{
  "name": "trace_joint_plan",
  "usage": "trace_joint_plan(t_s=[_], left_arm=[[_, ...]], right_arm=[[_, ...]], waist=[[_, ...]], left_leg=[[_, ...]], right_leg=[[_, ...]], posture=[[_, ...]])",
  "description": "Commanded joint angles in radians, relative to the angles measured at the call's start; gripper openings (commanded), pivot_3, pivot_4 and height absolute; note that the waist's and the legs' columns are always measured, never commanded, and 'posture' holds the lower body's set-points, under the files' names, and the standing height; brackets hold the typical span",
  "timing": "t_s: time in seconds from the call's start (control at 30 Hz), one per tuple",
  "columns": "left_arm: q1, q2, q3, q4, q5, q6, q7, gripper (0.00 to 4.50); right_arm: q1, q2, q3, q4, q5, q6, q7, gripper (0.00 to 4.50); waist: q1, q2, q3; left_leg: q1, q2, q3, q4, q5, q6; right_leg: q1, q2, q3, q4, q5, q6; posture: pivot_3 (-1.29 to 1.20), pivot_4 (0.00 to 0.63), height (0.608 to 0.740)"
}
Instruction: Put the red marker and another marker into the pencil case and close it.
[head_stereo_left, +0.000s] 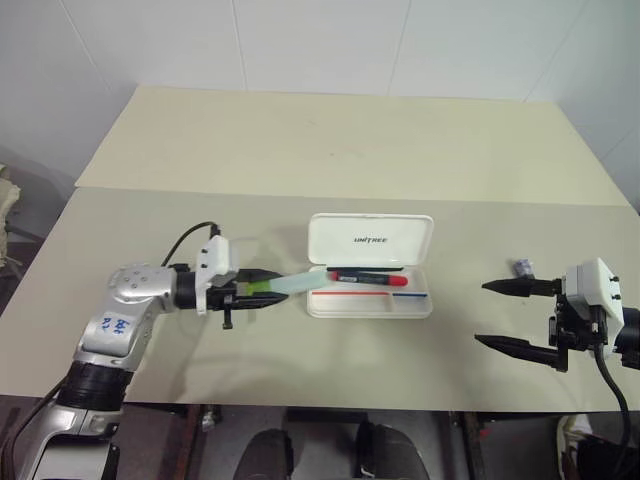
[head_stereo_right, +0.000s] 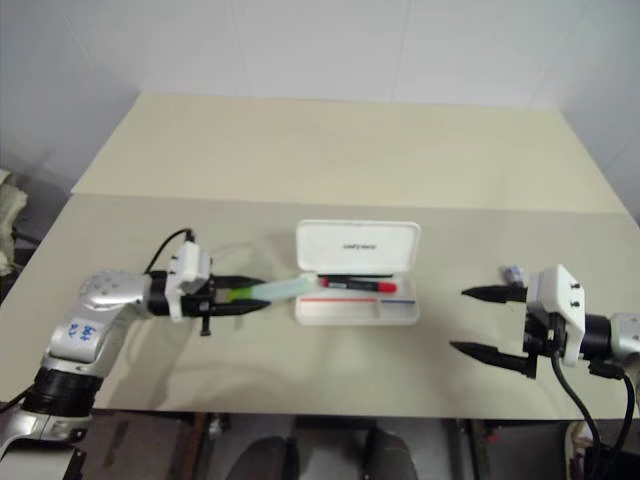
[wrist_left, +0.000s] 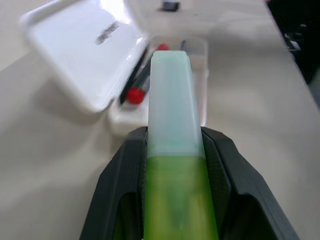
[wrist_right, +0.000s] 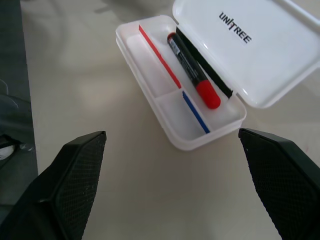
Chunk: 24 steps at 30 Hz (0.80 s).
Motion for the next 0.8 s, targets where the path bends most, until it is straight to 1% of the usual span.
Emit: trace_joint_plan(t_s=[0.03, 0.23, 0.6, 0.8], left_arm=[[-0.052, -0.022, -0.049, -0.053, 0.008, 0.032, -0.006, 1.14], [-0.073, -0.052, -0.114, -0.066, 0.046, 0.060, 0.018, 1.14], [-0.156, -0.173, -0.202, -0.004, 0.137, 0.086, 0.098, 1.14], [-0.173, -0.220, -0.235, 0.025, 0.155, 0.070, 0.087, 1.14]], right_arm=[[0.047, 0.014, -0.068, -0.080, 0.026, 0.005, -0.041, 4.50], [0.101, 0.031, -0.102, -0.144, 0.043, 0.021, -0.099, 4.50], [0.165, 0.064, -0.115, -0.242, 0.069, 0.043, -0.180, 4.50], [0.181, 0.073, -0.118, -0.273, 0.077, 0.050, -0.212, 4.50]], waist=[[0.001, 0.000, 0.000], [0.001, 0.000, 0.000], [0.022, 0.000, 0.000], [0.026, 0.000, 0.000]], left_leg=[[0.000, 0.000, 0.000, 0.000, 0.000, 0.000], [0.000, 0.000, 0.000, 0.000, 0.000, 0.000], [-0.001, -0.001, -0.001, 0.001, 0.000, 0.001], [-0.001, -0.001, -0.001, 0.001, 0.000, 0.001]], right_leg=[[0.000, 0.000, 0.000, -0.001, 0.000, 0.000], [0.001, 0.000, 0.000, -0.003, 0.000, 0.000], [0.002, 0.000, 0.000, -0.004, 0.000, 0.000], [0.002, 0.000, 0.000, -0.004, 0.000, 0.000]], posture=[[0.00, 0.150, 0.740], [0.00, 0.150, 0.740], [0.00, 0.150, 0.740], [0.00, 0.150, 0.740]])
